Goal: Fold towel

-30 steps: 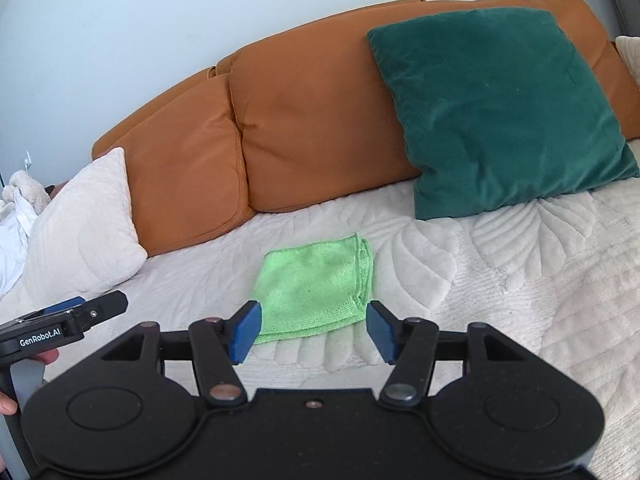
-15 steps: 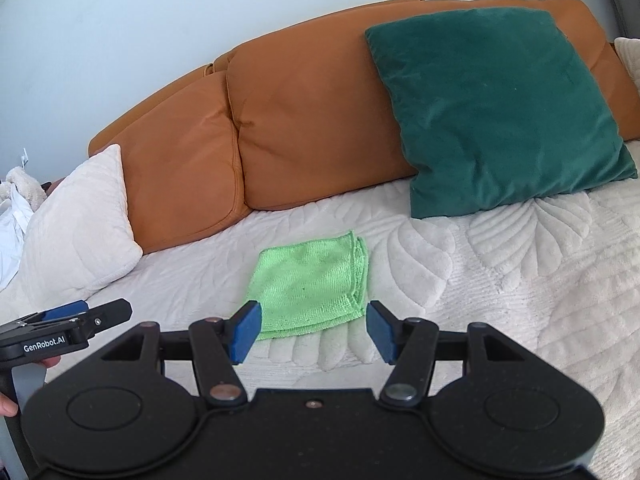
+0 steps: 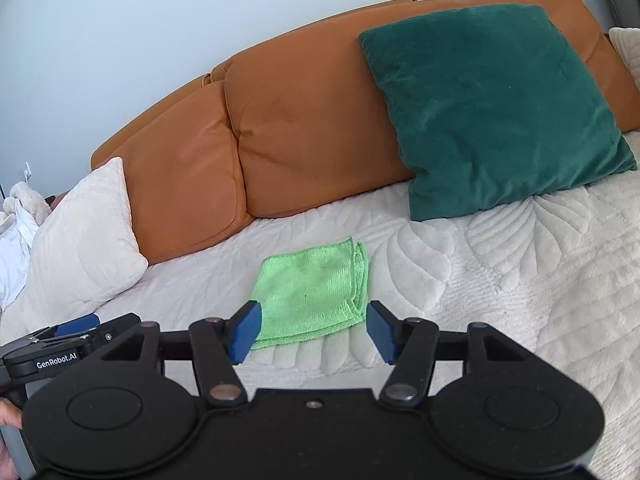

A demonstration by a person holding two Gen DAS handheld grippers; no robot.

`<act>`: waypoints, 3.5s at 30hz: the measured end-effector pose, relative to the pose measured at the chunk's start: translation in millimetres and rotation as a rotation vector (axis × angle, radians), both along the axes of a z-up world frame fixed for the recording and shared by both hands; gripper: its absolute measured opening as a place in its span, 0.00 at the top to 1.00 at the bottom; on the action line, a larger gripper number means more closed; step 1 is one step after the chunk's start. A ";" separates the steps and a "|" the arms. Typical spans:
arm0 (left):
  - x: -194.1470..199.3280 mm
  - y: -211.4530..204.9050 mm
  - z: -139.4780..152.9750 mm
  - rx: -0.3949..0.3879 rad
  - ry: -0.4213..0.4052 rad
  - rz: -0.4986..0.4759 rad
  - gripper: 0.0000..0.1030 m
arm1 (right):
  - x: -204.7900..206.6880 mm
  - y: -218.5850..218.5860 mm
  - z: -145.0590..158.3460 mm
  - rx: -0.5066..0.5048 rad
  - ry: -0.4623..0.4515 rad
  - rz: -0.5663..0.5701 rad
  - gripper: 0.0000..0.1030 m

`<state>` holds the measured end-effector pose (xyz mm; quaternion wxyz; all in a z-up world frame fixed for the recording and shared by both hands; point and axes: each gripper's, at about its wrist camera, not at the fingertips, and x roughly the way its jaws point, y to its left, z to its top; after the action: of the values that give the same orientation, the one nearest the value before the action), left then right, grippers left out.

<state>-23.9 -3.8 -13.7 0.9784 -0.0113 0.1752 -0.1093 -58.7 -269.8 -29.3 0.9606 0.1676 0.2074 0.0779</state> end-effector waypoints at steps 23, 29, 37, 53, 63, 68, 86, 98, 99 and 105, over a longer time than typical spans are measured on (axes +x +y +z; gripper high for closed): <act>18.5 -179.3 -9.0 0.670 -0.138 -0.384 0.09 | -31.9 -87.6 10.3 0.026 -0.068 -0.284 0.43; 36.4 -182.6 -17.7 0.693 -0.113 -0.350 0.10 | -32.3 -81.8 13.7 0.029 -0.084 -0.240 0.43; 33.5 -199.1 -30.4 0.757 -0.136 -0.403 0.25 | -29.7 -76.4 16.4 0.020 -0.079 -0.221 0.43; 35.6 -207.8 -31.4 0.725 -0.086 -0.463 0.47 | -32.3 -75.4 16.6 -0.007 -0.072 -0.221 0.43; 41.2 -209.1 -30.8 0.707 -0.058 -0.458 0.66 | -31.1 -74.1 16.0 -0.016 -0.063 -0.221 0.43; 41.1 -205.7 -30.0 0.694 -0.060 -0.453 0.66 | -30.7 -73.8 16.0 -0.020 -0.060 -0.221 0.43; 39.4 -191.9 -12.4 0.580 -0.010 -0.461 0.65 | -30.3 -72.8 14.1 -0.030 -0.055 -0.223 0.43; 40.4 -201.4 -22.3 0.613 -0.027 -0.474 0.64 | -29.3 -73.7 14.4 -0.032 -0.050 -0.217 0.43; 41.2 -200.7 -21.4 0.610 -0.028 -0.472 0.64 | -29.3 -73.9 14.5 -0.032 -0.050 -0.218 0.43; 40.4 -198.0 -20.1 0.609 -0.026 -0.474 0.64 | -28.8 -72.8 14.7 -0.036 -0.046 -0.216 0.43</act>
<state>16.5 -201.8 -33.8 0.8868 0.3218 0.1848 -0.2755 -87.5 -342.6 -14.6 0.9708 0.1698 0.1673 -0.0259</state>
